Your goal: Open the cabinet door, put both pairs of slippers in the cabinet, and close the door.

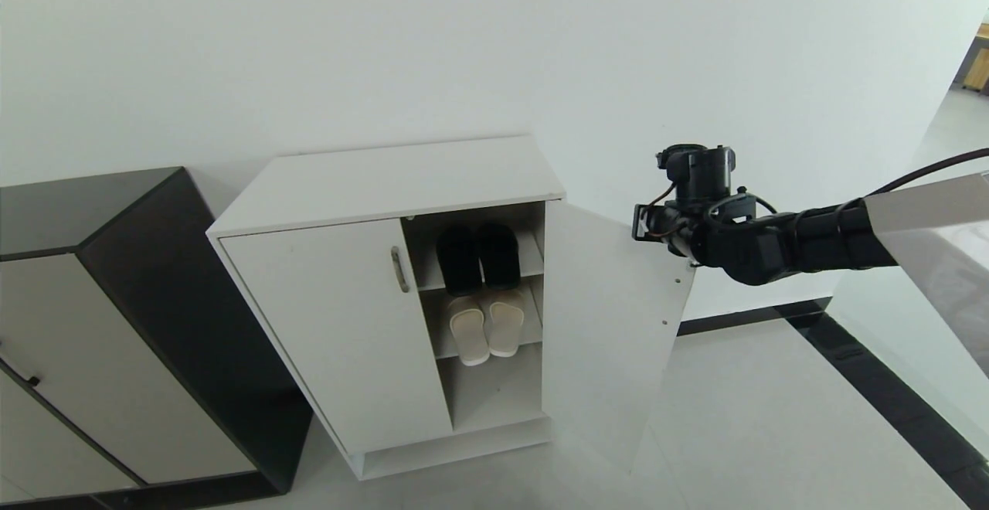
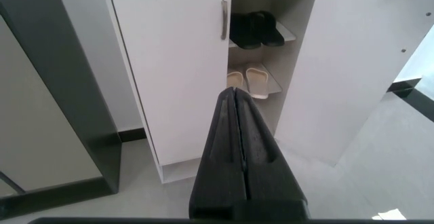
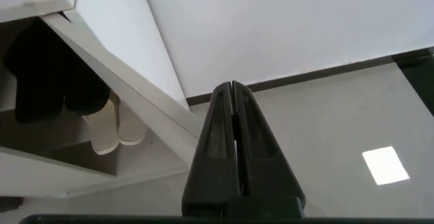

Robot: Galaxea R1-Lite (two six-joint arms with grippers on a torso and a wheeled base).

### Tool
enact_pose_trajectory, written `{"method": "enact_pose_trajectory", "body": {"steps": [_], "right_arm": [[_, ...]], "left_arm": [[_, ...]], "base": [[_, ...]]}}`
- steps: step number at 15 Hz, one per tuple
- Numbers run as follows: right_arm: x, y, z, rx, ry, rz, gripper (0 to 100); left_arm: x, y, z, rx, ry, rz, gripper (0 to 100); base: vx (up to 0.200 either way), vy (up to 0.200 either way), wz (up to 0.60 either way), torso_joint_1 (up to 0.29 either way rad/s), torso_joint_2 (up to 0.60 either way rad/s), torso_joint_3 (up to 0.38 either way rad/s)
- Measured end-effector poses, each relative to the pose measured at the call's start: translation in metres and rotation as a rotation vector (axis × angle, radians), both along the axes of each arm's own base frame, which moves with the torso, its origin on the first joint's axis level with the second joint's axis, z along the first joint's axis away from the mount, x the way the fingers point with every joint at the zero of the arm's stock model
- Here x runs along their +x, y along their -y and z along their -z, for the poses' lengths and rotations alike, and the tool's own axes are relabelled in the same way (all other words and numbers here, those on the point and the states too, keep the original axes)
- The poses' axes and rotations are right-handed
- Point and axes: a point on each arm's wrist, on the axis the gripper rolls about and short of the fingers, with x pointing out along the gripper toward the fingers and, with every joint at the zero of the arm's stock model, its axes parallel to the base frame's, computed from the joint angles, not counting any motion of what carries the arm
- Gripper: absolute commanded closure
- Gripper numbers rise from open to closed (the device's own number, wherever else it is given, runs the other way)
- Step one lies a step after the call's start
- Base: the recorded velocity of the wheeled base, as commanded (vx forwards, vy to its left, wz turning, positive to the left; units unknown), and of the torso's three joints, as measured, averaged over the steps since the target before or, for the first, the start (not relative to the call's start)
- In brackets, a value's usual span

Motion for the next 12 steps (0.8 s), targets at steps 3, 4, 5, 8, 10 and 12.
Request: {"method": "enact_pose_trajectory", "body": {"steps": [3,4,5,8,10,12], "right_arm": [[0.001,-0.001,0.005,-0.006,-0.013,0.000,100],[0.001,-0.002,0.007,-0.007,-0.017,-0.001,100],[0.001,-0.002,0.008,-0.008,-0.020,-0.001,100],[-0.007,-0.007,0.014,-0.017,-0.044,-0.014,100],[-0.023,-0.017,0.015,-0.017,-0.069,-0.046,100],[-0.048,-0.030,0.015,-0.023,-0.094,-0.093,100]], "left_arm": [[0.000,0.000,0.000,0.000,0.000,0.000,100],[0.000,0.000,0.000,0.000,0.000,0.000,100],[0.000,0.000,0.000,0.000,0.000,0.000,100],[0.000,0.000,0.000,0.000,0.000,0.000,100],[0.000,0.000,0.000,0.000,0.000,0.000,100],[0.000,0.000,0.000,0.000,0.000,0.000,100]], "base": [[0.000,0.000,0.00,0.000,0.00,0.000],[0.000,0.000,0.00,0.000,0.00,0.000],[0.000,0.000,0.00,0.000,0.00,0.000],[0.000,0.000,0.00,0.000,0.00,0.000],[0.000,0.000,0.00,0.000,0.00,0.000],[0.000,0.000,0.00,0.000,0.00,0.000]]}}
